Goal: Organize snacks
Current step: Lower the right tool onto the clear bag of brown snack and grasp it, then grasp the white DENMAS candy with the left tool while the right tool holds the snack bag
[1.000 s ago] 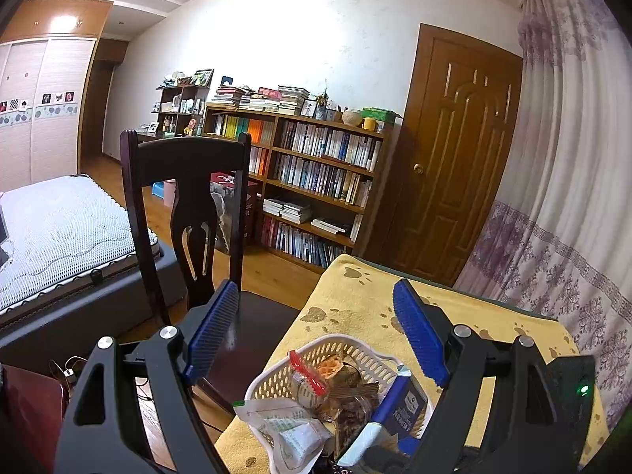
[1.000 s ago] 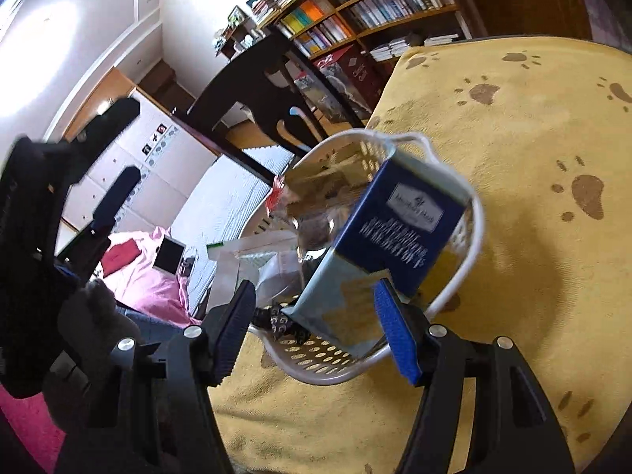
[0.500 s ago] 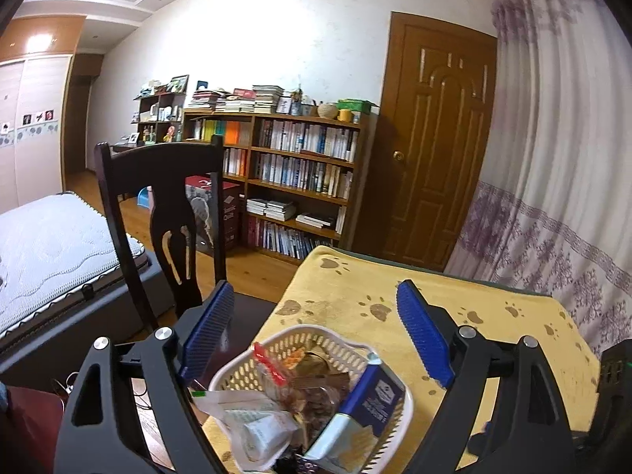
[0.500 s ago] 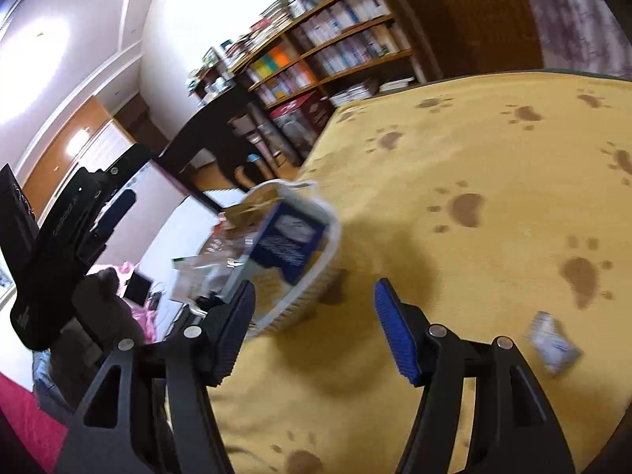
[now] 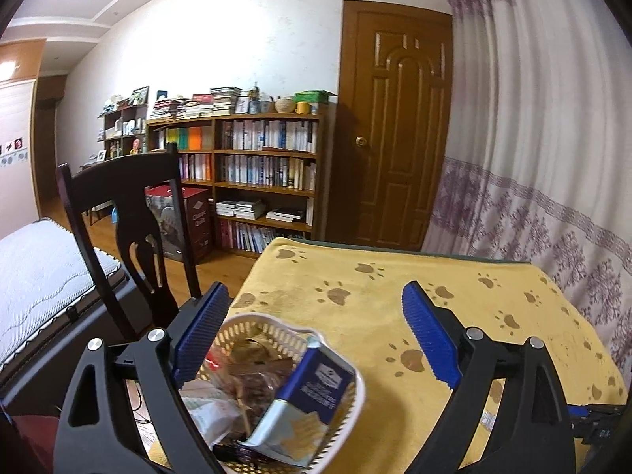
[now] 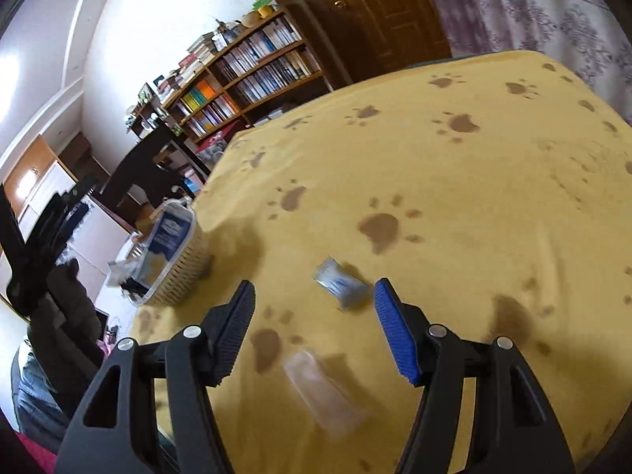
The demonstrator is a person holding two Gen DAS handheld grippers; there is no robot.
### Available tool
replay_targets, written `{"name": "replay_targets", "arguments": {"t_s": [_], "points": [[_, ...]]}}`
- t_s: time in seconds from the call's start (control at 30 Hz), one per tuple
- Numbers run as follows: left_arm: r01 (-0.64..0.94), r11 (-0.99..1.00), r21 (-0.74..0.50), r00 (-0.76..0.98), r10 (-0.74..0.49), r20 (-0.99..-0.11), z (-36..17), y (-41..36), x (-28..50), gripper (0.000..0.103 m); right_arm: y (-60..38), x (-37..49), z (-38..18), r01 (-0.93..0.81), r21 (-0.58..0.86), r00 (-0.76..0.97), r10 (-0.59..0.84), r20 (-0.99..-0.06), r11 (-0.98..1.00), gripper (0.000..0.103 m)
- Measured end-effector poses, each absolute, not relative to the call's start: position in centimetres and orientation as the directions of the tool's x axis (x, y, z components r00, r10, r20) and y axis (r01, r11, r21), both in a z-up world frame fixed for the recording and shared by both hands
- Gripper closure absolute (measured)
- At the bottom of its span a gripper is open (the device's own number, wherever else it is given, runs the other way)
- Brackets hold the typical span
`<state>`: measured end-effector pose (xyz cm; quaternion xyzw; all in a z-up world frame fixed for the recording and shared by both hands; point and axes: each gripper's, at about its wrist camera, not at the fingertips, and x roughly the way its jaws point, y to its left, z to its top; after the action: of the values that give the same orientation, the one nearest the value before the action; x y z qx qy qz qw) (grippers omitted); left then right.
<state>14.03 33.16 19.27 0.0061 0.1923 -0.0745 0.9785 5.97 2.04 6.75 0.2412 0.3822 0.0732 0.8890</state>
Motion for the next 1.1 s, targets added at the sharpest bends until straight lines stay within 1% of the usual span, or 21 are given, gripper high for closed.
{"name": "replay_targets", "arguments": {"t_s": [0.2,0.33,0.5,0.63,0.73,0.8,0.87,0.97,1.1], "points": [[0.181,0.983,0.011,0.907,-0.163,-0.388,19.0,31.7,13.8,0.011,4.2,3.9,5.0,-0.037,0.383,0.645,0.315,-0.696,0.923,0.039],[0.196,0.98,0.022,0.904,-0.172,-0.39,18.8,31.2,13.7,0.01,7.3,3.2,4.0,-0.128,0.25,0.629,0.273,-0.728,0.96,0.039],[0.21,0.977,0.029,0.898,-0.181,-0.401,18.5,30.7,13.8,0.01,9.6,3.3,2.8,-0.191,0.109,0.622,0.206,-0.755,0.976,0.039],[0.221,0.974,0.039,0.893,-0.187,-0.409,18.3,30.3,13.8,0.01,9.9,4.0,1.4,-0.189,0.071,0.594,0.172,-0.786,0.979,0.04],[0.232,0.972,0.043,0.888,-0.194,-0.417,18.0,30.0,13.9,0.01,10.1,3.7,1.1,-0.188,0.021,0.599,0.131,-0.79,0.982,0.05],[0.246,0.968,0.05,0.882,-0.202,-0.426,17.7,29.5,13.8,0.01,10.2,3.5,1.2,-0.191,0.004,0.602,0.12,-0.789,0.982,0.061],[0.262,0.964,0.054,0.875,-0.213,-0.435,17.4,29.0,13.9,0.01,10.3,3.2,1.3,-0.186,-0.014,0.606,0.104,-0.789,0.983,0.069],[0.289,0.955,0.067,0.861,-0.229,-0.454,16.8,27.9,13.9,0.01,10.3,2.9,1.4,-0.167,-0.022,0.611,0.086,-0.787,0.986,0.072],[0.335,0.939,0.082,0.836,-0.256,-0.485,15.5,26.1,14.0,0.01,9.5,2.6,1.5,-0.119,-0.019,0.618,0.059,-0.784,0.993,0.072]]}}
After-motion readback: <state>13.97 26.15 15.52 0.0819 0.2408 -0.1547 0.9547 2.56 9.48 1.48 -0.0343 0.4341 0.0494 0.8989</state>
